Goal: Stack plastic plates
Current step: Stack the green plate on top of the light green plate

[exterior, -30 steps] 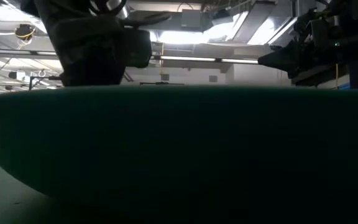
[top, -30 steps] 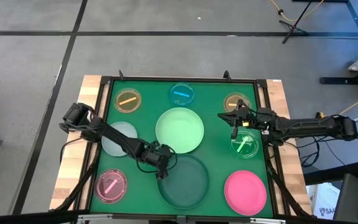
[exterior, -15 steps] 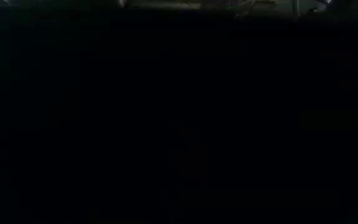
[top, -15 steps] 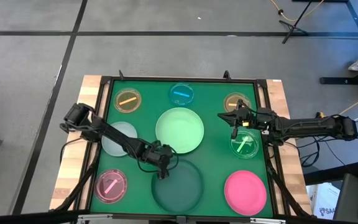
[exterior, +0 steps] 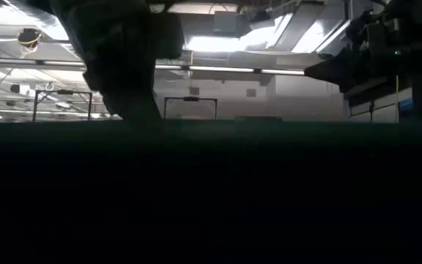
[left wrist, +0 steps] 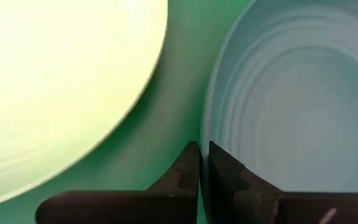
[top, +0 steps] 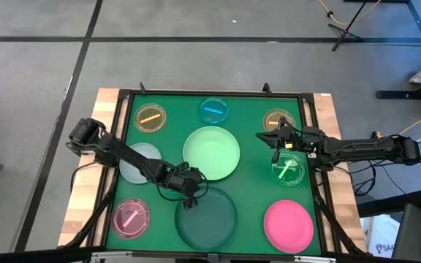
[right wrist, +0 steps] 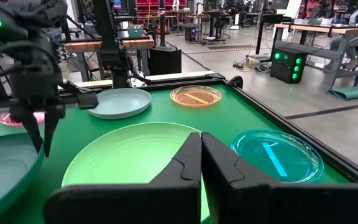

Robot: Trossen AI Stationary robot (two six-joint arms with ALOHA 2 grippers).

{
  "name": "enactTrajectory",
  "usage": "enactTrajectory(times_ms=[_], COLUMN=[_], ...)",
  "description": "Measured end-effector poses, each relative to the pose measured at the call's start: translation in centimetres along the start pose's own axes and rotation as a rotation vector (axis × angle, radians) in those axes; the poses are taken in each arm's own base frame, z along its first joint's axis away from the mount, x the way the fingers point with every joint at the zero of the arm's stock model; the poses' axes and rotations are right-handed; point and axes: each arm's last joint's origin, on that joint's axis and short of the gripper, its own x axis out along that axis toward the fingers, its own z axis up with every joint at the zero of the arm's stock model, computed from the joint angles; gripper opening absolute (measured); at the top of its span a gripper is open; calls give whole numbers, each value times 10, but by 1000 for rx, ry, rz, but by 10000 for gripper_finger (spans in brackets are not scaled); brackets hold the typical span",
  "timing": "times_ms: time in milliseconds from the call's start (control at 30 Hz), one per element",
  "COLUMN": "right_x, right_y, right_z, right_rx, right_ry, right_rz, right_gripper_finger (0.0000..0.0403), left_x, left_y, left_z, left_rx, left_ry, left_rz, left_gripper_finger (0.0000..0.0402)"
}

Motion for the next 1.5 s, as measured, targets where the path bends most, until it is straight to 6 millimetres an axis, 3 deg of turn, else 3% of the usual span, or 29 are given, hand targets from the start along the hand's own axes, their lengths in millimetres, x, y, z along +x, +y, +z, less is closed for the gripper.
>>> enactTrajectory(times_ms=[300, 633, 900, 1100, 1300, 1500], right_x=[0, 0, 0, 0, 0, 0], right_y=[0, 0, 0, 0, 0, 0], right_z=[0, 1, 1, 2, 2, 2], right_rx=[1, 3, 31, 31, 31, 30], right_ry=[-1, -6, -13, -18, -17, -16], right_rz=[0, 0, 1, 1, 1, 1], right_gripper_finger=[1, 1, 1, 1, 1, 1], left_x=[-41, -74, -67, -62, -61, -56], left_y=[10, 51, 106, 143, 161, 166], left_z=[24, 57, 80, 87, 87, 82], left_rx=[44, 53, -7, -48, -84, -103], left_ry=[-177, -366, -366, -315, -256, -176], left_rz=[32, 229, 381, 418, 323, 281], left_gripper_finger=[3, 6, 7, 8, 8, 8])
